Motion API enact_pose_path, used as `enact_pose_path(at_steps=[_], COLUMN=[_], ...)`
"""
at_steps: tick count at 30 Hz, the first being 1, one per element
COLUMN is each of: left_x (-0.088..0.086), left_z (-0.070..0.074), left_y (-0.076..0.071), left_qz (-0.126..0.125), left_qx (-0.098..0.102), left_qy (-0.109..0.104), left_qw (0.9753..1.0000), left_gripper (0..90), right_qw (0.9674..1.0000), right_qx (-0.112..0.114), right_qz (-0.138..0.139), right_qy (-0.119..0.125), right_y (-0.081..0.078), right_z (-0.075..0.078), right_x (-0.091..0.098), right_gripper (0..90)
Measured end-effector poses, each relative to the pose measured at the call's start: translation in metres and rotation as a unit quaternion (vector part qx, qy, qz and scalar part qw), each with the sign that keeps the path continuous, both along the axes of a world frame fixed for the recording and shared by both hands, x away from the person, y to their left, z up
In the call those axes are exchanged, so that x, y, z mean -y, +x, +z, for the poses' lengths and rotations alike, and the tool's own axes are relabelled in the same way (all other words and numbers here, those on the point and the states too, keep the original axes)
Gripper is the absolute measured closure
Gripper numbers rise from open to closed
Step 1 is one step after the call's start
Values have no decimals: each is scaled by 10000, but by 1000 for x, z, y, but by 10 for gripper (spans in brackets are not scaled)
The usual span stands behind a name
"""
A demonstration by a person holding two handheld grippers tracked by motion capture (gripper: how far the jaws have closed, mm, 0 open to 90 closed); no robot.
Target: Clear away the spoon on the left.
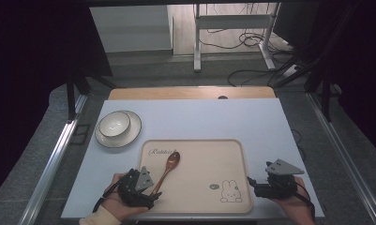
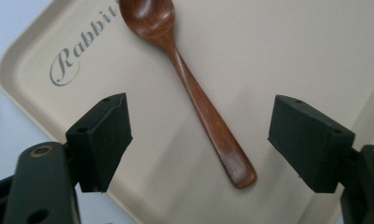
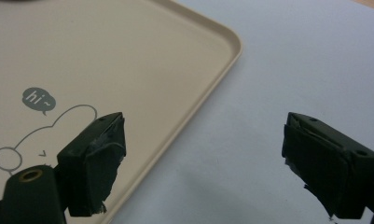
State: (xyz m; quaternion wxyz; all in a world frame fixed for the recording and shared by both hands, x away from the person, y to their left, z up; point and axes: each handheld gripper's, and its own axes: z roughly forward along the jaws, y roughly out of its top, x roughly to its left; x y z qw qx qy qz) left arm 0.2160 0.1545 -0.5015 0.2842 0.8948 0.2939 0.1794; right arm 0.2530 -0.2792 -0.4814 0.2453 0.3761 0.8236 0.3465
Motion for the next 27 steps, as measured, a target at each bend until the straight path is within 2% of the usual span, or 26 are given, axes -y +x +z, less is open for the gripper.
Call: enact_pose_path(at_steps=[3,5,6,7,8,10,11,14,16,18,20,21,22,27], left_x=[-3,-6,-6,-9,-11,-15,-15,-26,-29,-38,-41,-48,-52,-73], left_z=[6,11,11,16,18,21,21,24,25,27,28,28,28,21], left_y=[0,1,1,2,3,4,4,5,6,7,7,8,9,9], left_qz=[81,155,155,237,287,380,380,631,705,951,1024,1163,1219,1535], left_qx=[147,240,240,341,383,444,444,566,588,663,694,735,749,718], left_qy=[-205,-442,-442,-690,-799,-926,-926,-1127,-1142,-1183,-1166,-1164,-1156,-1052], left_qw=[9996,9986,9986,9967,9957,9940,9940,9900,9892,9862,9854,9836,9829,9799], left_gripper=[186,177,176,174,171,170,170,175,176,177,178,179,179,185], right_qw=[10000,10000,10000,10000,10000,9999,10000,9999,10000,10000,9999,10000,10000,9999], right_qx=[-4,-17,-21,-31,-35,-36,-27,-8,-14,2,3,26,38,64], right_qz=[-11,-31,-36,-45,-58,-77,-72,-62,-57,-45,-49,-36,-40,-69], right_qy=[17,32,35,50,53,63,59,79,80,87,95,83,78,80], right_y=[0,1,1,1,2,2,3,3,3,2,2,1,1,0], right_z=[0,0,-1,-1,-1,-2,-1,-1,-1,-1,0,1,1,2], right_x=[0,1,1,2,2,4,5,6,7,8,8,9,9,10], right_gripper=[139,138,138,138,139,139,139,139,139,139,139,138,139,138])
